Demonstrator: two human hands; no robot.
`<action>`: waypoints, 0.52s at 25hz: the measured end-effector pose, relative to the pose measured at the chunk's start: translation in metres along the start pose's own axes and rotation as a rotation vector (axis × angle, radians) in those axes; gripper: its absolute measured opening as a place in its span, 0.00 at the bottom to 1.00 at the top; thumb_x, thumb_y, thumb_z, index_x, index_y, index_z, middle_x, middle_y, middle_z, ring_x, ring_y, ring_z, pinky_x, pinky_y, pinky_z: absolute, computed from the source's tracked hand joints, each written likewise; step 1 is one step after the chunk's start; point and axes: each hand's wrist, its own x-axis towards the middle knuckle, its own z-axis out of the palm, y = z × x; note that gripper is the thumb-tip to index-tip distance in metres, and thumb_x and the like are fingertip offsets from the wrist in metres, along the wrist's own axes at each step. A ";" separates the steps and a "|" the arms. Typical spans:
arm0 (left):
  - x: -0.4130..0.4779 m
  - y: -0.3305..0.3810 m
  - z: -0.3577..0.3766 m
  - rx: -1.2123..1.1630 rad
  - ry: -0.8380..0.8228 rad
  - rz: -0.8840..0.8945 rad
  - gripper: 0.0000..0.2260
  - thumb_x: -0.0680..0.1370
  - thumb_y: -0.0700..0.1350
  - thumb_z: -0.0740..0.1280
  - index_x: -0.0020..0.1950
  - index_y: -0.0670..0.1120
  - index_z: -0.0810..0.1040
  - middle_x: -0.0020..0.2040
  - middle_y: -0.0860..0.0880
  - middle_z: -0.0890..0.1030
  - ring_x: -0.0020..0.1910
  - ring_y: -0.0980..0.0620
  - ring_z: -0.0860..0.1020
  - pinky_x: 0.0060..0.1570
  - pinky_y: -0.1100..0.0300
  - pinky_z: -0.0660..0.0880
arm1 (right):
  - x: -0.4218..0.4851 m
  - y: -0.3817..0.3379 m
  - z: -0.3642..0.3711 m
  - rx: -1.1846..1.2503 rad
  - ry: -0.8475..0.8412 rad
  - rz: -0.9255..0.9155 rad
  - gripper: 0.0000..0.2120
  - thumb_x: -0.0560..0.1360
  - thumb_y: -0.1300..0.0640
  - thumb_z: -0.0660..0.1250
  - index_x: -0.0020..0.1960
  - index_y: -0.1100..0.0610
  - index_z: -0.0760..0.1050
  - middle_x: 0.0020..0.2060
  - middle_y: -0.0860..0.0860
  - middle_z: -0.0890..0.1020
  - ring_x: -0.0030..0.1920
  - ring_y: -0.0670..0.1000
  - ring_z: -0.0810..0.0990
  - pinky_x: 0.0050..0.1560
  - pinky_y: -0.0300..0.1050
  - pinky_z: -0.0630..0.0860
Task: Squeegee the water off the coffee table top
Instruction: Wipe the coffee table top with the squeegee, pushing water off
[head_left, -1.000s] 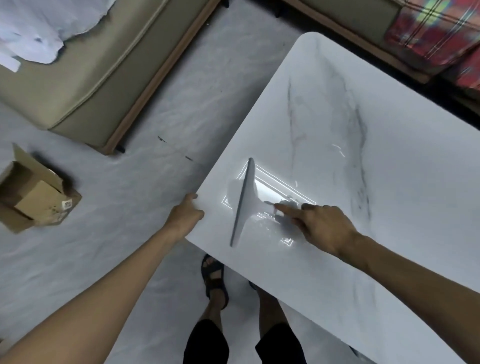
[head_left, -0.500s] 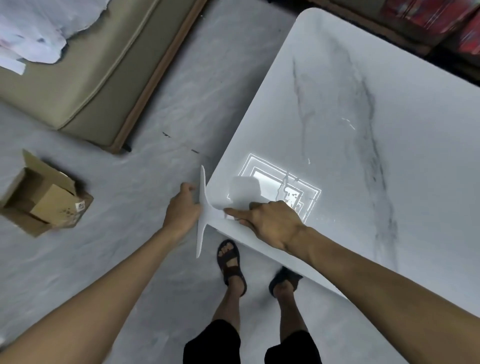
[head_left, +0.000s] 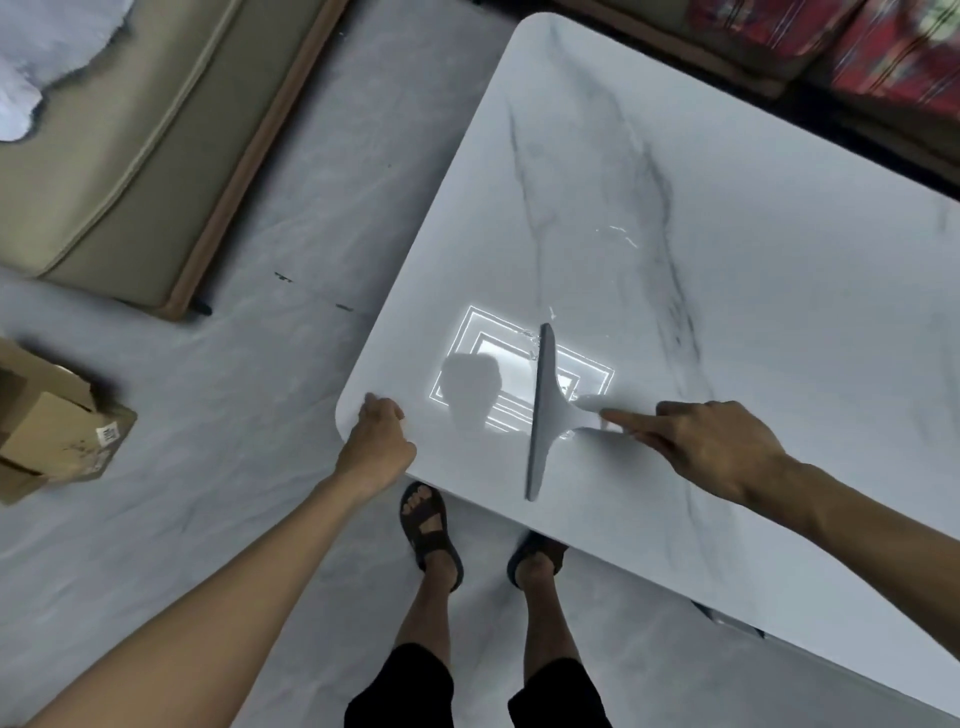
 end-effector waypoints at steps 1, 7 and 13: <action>-0.001 0.004 0.002 -0.009 0.044 -0.010 0.16 0.74 0.36 0.58 0.61 0.44 0.66 0.69 0.41 0.68 0.64 0.41 0.71 0.61 0.46 0.72 | -0.002 0.000 -0.001 0.008 -0.001 -0.019 0.20 0.79 0.40 0.40 0.71 0.26 0.49 0.37 0.44 0.72 0.34 0.53 0.78 0.31 0.46 0.71; -0.004 0.008 0.011 -0.129 0.287 -0.051 0.10 0.74 0.38 0.60 0.53 0.49 0.66 0.50 0.50 0.74 0.43 0.49 0.73 0.31 0.59 0.65 | 0.054 -0.084 0.015 0.118 -0.040 -0.273 0.21 0.82 0.47 0.49 0.72 0.31 0.55 0.44 0.47 0.76 0.42 0.56 0.78 0.37 0.45 0.66; -0.004 0.011 0.033 -0.067 0.160 0.046 0.11 0.74 0.35 0.60 0.52 0.48 0.65 0.56 0.47 0.71 0.49 0.49 0.73 0.44 0.57 0.69 | 0.044 -0.058 0.034 0.038 -0.007 -0.225 0.29 0.79 0.56 0.55 0.72 0.30 0.52 0.43 0.49 0.76 0.41 0.57 0.79 0.35 0.45 0.65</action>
